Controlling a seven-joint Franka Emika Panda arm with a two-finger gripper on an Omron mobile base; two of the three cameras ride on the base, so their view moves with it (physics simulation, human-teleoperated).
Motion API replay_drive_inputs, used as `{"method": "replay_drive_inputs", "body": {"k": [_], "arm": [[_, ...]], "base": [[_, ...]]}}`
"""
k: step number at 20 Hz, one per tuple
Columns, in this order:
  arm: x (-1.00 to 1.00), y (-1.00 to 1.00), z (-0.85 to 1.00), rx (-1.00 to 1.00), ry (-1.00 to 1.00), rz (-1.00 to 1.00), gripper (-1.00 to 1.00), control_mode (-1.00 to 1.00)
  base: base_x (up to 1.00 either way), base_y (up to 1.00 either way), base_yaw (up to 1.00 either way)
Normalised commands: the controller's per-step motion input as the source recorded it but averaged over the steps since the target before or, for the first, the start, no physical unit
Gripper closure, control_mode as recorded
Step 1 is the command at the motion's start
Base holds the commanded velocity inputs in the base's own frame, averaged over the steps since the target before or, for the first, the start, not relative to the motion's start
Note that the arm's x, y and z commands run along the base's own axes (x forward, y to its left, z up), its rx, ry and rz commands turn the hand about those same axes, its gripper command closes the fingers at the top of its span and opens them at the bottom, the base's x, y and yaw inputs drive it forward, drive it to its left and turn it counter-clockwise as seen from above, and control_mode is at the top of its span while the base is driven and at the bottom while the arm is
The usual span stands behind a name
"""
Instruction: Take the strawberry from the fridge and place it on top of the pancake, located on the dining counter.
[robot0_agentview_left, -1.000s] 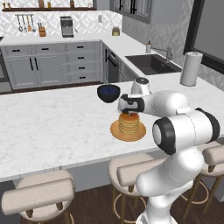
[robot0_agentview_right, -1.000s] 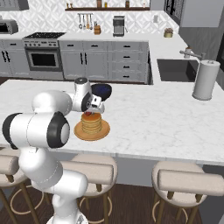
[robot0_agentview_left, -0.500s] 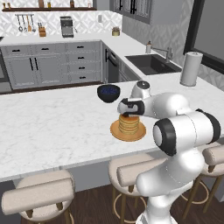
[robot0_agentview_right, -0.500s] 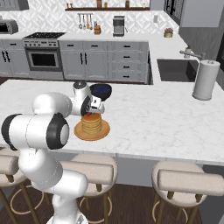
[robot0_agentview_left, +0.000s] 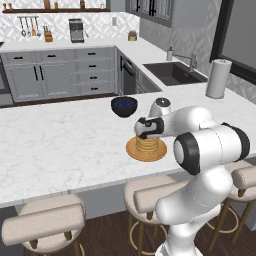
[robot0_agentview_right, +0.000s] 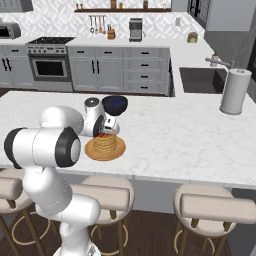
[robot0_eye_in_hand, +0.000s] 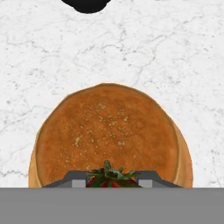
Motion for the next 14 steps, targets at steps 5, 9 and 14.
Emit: {"method": "replay_drive_inputs", "body": {"k": [5, 9, 14], "arm": [[0.0, 0.0, -0.12, 0.0, 0.01, 0.0, -1.0, -1.0], [0.0, 0.0, 0.0, 0.0, 0.0, 0.0, -1.0, -1.0], [0.0, 0.0, 0.0, 0.0, 0.0, 0.0, -1.0, -1.0]], "base": [[0.0, 0.0, 0.0], [0.0, 0.0, 0.0], [0.0, 0.0, 0.0]]}}
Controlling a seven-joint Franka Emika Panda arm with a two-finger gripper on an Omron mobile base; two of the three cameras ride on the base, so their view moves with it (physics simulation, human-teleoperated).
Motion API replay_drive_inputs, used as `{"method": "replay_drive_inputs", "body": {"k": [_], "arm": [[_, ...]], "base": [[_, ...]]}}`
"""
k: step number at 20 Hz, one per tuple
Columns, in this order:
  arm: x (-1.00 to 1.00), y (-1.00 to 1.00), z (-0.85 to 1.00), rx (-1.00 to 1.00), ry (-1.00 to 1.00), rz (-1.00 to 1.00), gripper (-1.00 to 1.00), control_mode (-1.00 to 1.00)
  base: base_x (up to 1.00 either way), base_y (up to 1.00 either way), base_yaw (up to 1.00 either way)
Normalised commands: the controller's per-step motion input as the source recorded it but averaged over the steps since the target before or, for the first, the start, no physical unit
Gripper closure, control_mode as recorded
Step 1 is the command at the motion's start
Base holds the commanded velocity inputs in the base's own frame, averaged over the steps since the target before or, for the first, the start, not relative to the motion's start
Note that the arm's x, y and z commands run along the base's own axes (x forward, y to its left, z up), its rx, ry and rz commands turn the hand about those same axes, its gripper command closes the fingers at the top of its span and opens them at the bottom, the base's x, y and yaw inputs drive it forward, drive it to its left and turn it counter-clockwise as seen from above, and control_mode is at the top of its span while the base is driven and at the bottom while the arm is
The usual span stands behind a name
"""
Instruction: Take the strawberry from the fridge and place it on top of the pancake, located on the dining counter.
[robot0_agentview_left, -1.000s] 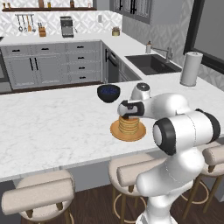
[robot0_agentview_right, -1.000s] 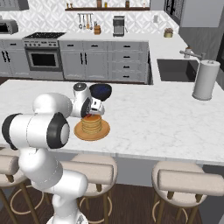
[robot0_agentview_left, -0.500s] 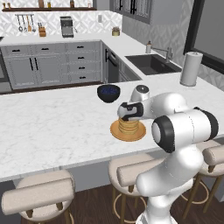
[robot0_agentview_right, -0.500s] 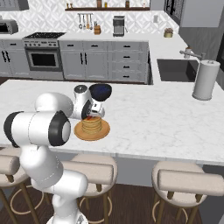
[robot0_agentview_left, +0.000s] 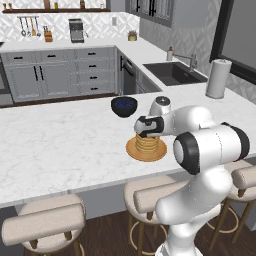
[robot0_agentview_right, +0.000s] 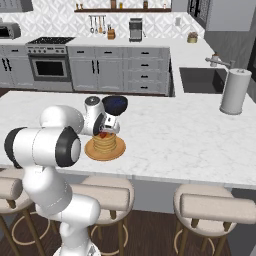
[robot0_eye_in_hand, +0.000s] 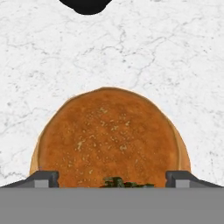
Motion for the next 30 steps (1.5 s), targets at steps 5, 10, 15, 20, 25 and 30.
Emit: {"method": "replay_drive_inputs", "body": {"k": [5, 10, 15, 20, 25, 30], "arm": [[0.0, 0.0, 0.09, 0.0, 0.0, 0.0, -1.0, -1.0], [-0.15, 0.0, 0.57, -0.01, -0.01, 0.0, -1.0, -1.0], [-0.87, -0.03, 0.85, 0.0, 0.08, -0.02, -1.0, -1.0], [-1.0, -0.03, 0.73, 0.0, 0.27, -0.04, -1.0, -1.0], [-1.0, 0.01, 0.04, -0.01, 0.19, -0.01, -1.0, -1.0], [-1.0, 0.39, -0.27, -0.08, 0.01, 0.0, -1.0, -1.0]], "base": [[0.0, 0.0, 0.0], [0.0, 0.0, 0.0], [0.0, 0.0, 0.0], [0.0, 0.0, 0.0], [0.0, 0.0, 0.0], [0.0, 0.0, 0.0]]}}
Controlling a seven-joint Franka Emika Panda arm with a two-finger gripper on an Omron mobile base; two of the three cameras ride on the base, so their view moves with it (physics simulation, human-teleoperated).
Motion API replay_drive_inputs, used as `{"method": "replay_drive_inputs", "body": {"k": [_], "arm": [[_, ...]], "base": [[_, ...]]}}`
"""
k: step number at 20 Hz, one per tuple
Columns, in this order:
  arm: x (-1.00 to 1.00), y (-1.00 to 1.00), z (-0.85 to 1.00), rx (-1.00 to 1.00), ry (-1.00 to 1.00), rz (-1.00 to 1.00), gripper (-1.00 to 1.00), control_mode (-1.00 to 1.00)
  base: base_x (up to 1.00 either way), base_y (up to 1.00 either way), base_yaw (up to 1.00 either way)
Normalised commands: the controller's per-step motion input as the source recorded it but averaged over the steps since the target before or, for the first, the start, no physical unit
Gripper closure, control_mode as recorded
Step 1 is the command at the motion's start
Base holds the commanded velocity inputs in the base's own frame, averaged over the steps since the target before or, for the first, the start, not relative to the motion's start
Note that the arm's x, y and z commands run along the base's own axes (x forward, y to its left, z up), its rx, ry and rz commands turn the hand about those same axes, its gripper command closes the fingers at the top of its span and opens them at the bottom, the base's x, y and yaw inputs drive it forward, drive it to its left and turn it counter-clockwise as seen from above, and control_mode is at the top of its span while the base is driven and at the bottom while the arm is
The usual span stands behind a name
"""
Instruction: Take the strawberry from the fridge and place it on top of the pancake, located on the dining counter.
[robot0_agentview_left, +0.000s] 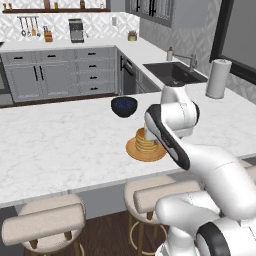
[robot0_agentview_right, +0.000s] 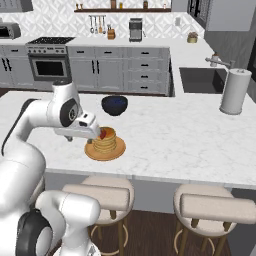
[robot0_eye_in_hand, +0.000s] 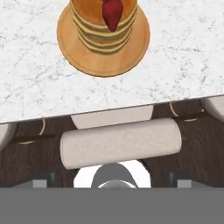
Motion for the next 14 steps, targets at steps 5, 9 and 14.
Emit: {"method": "replay_drive_inputs", "body": {"k": [5, 9, 14], "arm": [[-1.0, 0.74, -0.14, -0.11, 0.0, 0.03, -1.0, -1.0], [-1.0, 0.91, -0.17, -0.13, 0.0, 0.12, -1.0, -1.0], [-0.96, 0.64, -0.08, -0.11, -0.06, 0.17, -1.0, -1.0]], "base": [[0.0, 0.0, 0.0], [0.0, 0.0, 0.0], [0.0, 0.0, 0.0]]}}
